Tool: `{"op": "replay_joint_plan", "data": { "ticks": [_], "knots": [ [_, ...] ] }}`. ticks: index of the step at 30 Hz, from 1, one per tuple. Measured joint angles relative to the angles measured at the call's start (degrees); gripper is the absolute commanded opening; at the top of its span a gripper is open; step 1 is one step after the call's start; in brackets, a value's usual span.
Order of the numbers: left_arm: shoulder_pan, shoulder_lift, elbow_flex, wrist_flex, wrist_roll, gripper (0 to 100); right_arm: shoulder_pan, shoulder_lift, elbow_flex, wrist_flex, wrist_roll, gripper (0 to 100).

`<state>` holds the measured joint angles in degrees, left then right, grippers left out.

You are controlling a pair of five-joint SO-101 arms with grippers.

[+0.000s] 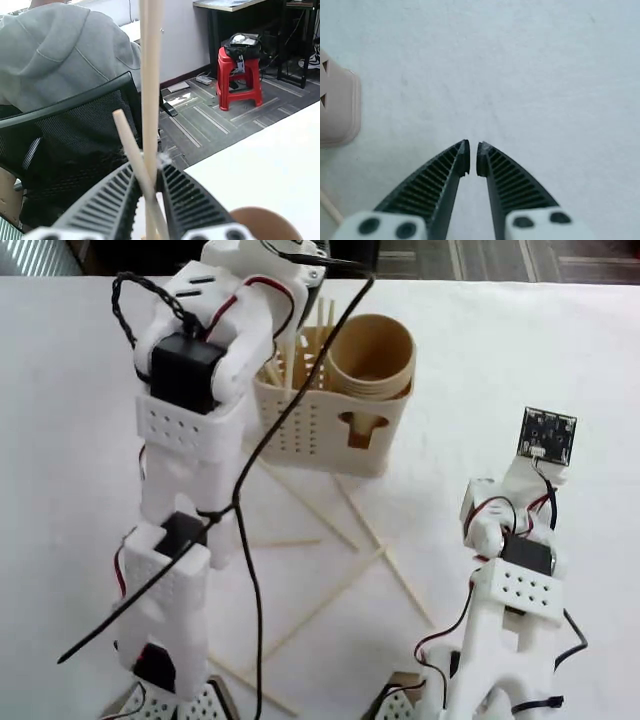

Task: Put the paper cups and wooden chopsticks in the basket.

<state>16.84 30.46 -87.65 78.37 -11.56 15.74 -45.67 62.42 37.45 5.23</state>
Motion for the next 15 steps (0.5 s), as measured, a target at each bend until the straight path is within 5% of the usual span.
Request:
{"op": "replay_joint_plan", "data": {
  "ticks": [15],
  "knots": [
    [-0.26, 0.35, 3.16, -3.60, 0.00, 2, 0.00, 0.00, 0.00, 0.00, 0.00, 4.2]
  ]
}}
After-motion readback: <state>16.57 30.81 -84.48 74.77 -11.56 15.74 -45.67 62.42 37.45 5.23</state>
